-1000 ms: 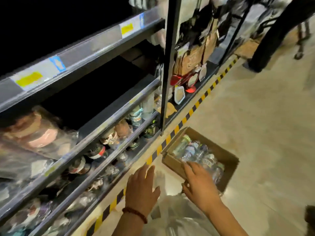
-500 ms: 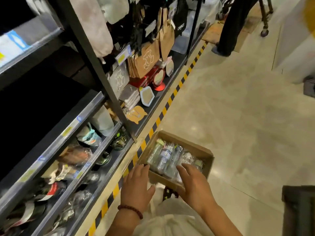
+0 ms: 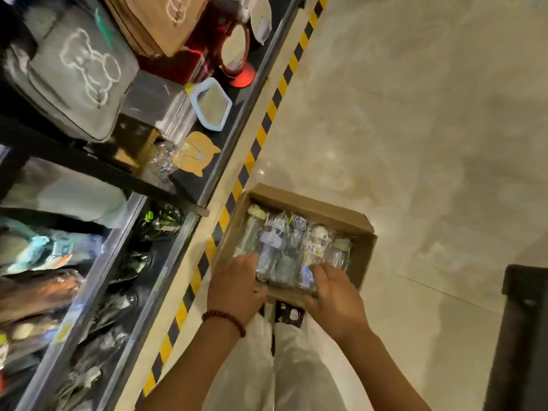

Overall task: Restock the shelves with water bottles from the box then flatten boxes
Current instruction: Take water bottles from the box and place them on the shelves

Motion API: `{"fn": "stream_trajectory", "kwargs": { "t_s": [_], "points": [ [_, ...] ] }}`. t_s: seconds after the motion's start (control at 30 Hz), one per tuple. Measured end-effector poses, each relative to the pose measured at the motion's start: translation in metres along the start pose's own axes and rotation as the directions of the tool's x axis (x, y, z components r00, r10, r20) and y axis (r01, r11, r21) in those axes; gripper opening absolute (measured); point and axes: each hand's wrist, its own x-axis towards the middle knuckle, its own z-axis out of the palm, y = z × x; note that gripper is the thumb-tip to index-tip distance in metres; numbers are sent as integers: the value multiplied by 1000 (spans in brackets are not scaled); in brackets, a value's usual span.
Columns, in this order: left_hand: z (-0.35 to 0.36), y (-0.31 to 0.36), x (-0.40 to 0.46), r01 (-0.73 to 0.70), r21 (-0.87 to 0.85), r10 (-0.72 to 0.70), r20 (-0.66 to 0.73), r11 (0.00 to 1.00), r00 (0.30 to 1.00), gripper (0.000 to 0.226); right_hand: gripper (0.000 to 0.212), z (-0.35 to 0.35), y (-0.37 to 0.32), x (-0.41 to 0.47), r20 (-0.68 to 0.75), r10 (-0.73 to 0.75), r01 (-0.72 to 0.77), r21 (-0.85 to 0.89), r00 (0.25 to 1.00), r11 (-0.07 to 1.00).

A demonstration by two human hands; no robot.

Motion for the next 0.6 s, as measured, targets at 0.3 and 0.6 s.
{"fn": "stream_trajectory", "kwargs": {
  "t_s": [0.3, 0.6],
  "points": [
    [146, -52, 201, -6, -18, 9, 158, 1000, 987, 59, 59, 158, 77, 166, 167, 173, -201, 171, 971, 964],
    [245, -91, 316, 104, -121, -89, 123, 987, 988, 68, 49, 266, 125, 267, 300, 419, -507, 633, 857, 585]
  ]
}}
